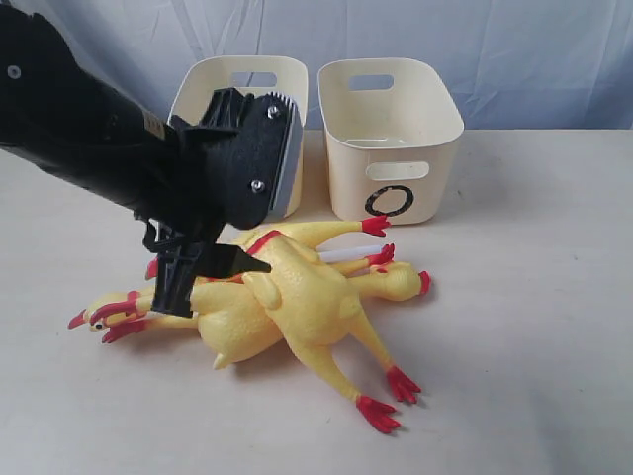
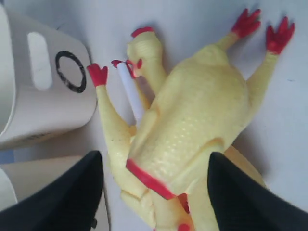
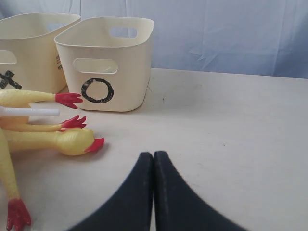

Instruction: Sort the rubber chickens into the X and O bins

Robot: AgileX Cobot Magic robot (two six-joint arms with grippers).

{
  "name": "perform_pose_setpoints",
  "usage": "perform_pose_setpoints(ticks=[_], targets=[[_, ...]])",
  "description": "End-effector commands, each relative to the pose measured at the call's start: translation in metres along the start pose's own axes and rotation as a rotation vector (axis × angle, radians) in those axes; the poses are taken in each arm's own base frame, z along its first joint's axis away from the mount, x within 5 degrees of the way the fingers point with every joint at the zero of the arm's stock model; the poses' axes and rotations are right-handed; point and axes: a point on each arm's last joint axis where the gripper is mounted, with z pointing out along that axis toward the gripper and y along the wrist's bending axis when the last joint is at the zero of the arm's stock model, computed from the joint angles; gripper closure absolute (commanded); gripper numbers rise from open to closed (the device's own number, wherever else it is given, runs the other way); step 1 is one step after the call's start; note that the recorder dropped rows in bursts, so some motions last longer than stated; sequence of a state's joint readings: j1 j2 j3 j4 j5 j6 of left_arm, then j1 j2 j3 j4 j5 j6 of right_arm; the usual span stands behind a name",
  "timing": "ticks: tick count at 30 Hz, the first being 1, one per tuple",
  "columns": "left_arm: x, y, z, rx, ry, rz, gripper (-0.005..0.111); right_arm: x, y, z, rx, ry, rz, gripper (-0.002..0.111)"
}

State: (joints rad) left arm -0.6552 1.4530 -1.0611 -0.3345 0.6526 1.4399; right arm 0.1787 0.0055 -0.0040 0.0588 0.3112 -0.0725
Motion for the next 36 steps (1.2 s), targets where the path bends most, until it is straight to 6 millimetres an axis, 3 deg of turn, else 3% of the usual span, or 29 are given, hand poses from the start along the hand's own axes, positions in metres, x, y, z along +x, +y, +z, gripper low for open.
perform_pose_setpoints(ticks=[1, 6, 10, 18, 22, 36], targets=[[-0.004, -0.004, -0.004, 0.044, -0.025, 0.147, 0.047, 0.001, 0.000, 0.000, -0.003, -0.008, -0.001, 0.108], [-0.004, -0.006, -0.001, 0.069, -0.035, 0.166, 0.047, 0.001, 0.000, 0.000, -0.003, -0.008, -0.001, 0.108], [-0.007, -0.010, 0.013, 0.107, -0.032, 0.178, 0.047, 0.001, 0.000, 0.000, -0.003, -0.008, -0.001, 0.108], [-0.030, -0.023, 0.042, 0.122, -0.032, 0.251, 0.039, 0.001, 0.000, 0.000, -0.003, -0.008, -0.001, 0.108], [-0.028, -0.020, 0.050, 0.081, 0.024, 0.187, 0.038, 0.001, 0.000, 0.000, -0.003, -0.008, -0.001, 0.108], [-0.019, -0.022, 0.078, 0.100, 0.084, 0.210, 0.041, 0.001, 0.000, 0.000, -0.003, -0.008, -0.001, 0.108]])
